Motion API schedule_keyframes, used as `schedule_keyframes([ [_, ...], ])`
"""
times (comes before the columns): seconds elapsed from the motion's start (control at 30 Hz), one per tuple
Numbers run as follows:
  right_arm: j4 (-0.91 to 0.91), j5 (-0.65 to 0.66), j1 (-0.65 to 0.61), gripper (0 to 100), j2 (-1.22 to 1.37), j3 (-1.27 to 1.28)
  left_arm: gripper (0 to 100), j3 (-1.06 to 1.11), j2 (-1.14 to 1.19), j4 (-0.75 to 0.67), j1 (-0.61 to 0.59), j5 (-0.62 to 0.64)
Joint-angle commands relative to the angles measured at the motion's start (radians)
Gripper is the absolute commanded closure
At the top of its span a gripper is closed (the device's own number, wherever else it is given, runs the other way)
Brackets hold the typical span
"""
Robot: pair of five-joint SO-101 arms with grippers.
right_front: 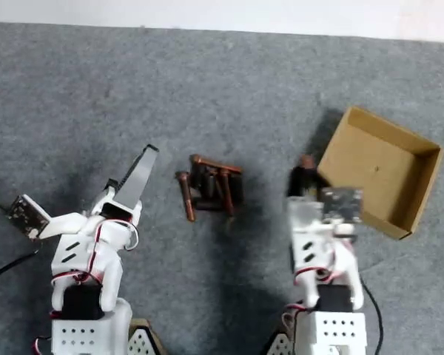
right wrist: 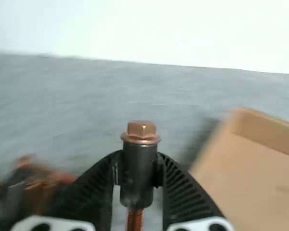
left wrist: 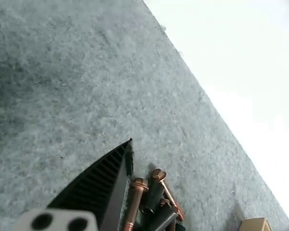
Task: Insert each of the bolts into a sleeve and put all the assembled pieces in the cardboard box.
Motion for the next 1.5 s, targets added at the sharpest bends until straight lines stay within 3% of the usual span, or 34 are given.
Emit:
schedule_keyframes([
  [0.0, -0.008, -0.008, 0.110, 99.4, 0.013, -0.105, 41, -0.002, -0.007, -0.028, -0.015, 0.005],
  [0.13, -0.008, -0.005, 0.148, 99.4, 0.214, -0.272, 41, -0.002, -0.007, -0.028, -0.015, 0.005],
  [0.5, 0.007, -0.011, 0.360, 99.3, 1.188, -0.972, 41, 0.030, -0.007, -0.029, -0.018, -0.029],
  [0.77, 0.364, -0.011, 0.404, 98.8, 1.613, -1.403, 41, 0.031, -0.007, -0.026, -0.019, -0.031],
  [1.03, 0.452, -0.011, 0.397, 79.8, 1.693, -1.537, 41, 0.033, -0.005, -0.026, -0.019, -0.043],
  [1.23, 0.555, -0.011, 0.355, 78.9, 1.676, -1.538, 41, 0.050, -0.005, -0.029, -0.013, -0.071],
  [1.47, 0.742, -0.077, 0.251, 78.9, 1.440, -1.438, 41, 0.050, -0.005, -0.029, -0.013, -0.071],
])
